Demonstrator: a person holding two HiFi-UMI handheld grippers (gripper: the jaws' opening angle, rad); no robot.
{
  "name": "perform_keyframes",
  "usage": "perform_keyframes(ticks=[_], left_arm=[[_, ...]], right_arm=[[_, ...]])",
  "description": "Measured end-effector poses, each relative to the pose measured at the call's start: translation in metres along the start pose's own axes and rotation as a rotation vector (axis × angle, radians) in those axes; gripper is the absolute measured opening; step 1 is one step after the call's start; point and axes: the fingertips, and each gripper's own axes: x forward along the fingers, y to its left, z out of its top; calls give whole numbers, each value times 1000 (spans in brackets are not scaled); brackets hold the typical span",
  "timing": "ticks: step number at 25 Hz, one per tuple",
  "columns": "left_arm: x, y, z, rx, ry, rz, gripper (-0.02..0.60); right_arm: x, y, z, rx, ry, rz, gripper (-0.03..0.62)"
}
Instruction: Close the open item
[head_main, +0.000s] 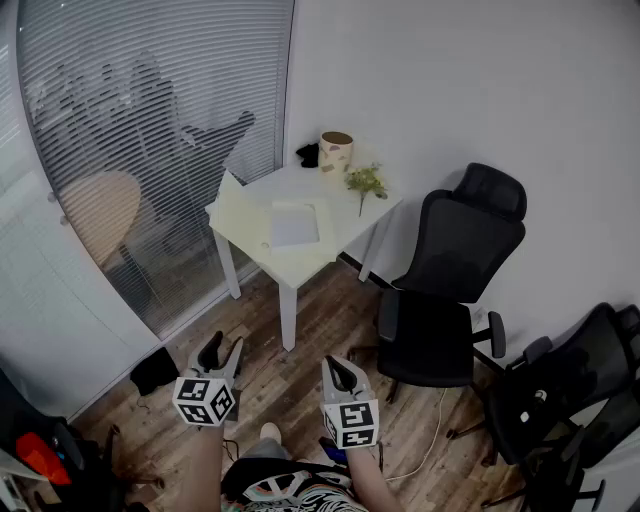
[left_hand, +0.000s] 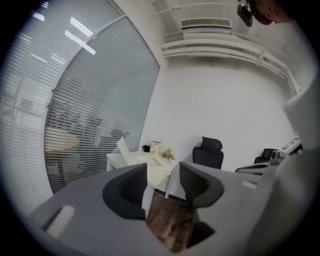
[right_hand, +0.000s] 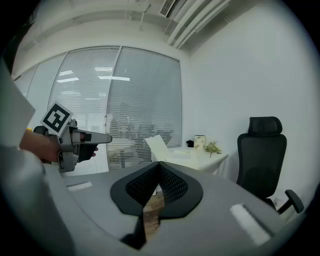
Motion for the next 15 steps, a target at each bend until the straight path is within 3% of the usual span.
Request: perform_keyframes(ticks=[7,10,15], left_arm=[[-4,3,-7,3,37,15,256],[-10,4,-8,0,43,16,246],[-12,2,-8,47,52,0,237]], right_arm=[[0,10,0,12,-7,18,0],[-6,11,9,50,-67,18,0],[-10,12,15,93,-101,74,0]])
